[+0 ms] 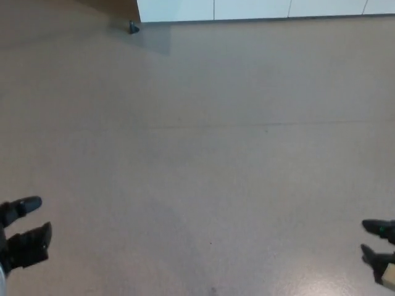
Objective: The robot walks towards an open cabinet and lifts its left hand to push the door towards the right to close it.
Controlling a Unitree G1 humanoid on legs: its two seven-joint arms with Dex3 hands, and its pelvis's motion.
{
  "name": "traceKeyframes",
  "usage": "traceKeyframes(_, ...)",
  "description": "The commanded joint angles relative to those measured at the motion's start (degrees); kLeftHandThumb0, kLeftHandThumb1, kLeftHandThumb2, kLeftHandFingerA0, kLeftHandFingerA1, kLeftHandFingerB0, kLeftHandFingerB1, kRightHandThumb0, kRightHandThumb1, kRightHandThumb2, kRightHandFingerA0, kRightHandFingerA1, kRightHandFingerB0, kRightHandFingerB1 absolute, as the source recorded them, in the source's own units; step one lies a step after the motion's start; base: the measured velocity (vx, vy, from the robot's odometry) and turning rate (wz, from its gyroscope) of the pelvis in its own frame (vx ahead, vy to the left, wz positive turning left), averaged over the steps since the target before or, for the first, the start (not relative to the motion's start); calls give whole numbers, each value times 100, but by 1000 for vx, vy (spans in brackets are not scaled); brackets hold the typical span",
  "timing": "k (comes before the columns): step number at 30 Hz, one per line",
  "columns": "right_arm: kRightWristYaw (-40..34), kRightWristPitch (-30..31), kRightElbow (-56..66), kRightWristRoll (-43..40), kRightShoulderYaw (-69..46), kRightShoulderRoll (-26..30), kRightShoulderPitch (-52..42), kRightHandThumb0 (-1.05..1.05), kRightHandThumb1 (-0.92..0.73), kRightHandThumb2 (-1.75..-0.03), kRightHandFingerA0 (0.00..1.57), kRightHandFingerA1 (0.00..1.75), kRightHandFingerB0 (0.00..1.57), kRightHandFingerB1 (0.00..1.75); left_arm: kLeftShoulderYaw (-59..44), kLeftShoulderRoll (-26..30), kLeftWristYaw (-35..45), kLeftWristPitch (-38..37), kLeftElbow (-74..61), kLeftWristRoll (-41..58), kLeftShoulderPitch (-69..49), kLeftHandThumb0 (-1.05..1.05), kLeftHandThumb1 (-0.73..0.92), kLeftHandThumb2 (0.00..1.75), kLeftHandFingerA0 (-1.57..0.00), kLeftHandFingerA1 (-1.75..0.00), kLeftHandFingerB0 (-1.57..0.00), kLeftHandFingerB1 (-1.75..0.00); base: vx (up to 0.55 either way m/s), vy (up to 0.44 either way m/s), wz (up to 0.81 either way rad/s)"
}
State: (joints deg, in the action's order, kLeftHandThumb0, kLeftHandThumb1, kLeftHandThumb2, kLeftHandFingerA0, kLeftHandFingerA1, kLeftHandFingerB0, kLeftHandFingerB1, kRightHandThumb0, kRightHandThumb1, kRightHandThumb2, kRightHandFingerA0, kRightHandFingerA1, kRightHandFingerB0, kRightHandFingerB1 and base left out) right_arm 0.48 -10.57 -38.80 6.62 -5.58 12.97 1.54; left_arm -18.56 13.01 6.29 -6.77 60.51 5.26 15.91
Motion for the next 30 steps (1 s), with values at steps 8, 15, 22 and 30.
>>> traceKeyframes(8,-57,-523,-71,-44,26,65,-245,-39,-71,-61,69,49,46,40,-110,143,176,-503,446,160,-23,-20,17,131,-52,-53,-40,-73,153,61,-13)
traceKeyframes(15,-70,-435,-17,-34,41,46,-301,-37,-72,-61,67,49,45,40,-85,129,272,-550,396,172,-74,-19,18,131,-51,-53,-40,-72,190,82,6)
traceKeyframes(22,-45,-381,20,-23,71,40,-320,-37,-72,-61,67,49,46,40,42,159,309,-705,443,88,-123,-26,22,121,-49,-56,-41,-71,270,-86,11)
traceKeyframes(30,-59,-346,7,13,143,44,-322,-35,-72,-61,68,48,48,41,181,167,182,-783,482,-1,-170,-29,24,113,-50,-58,-44,-71,333,-188,18)
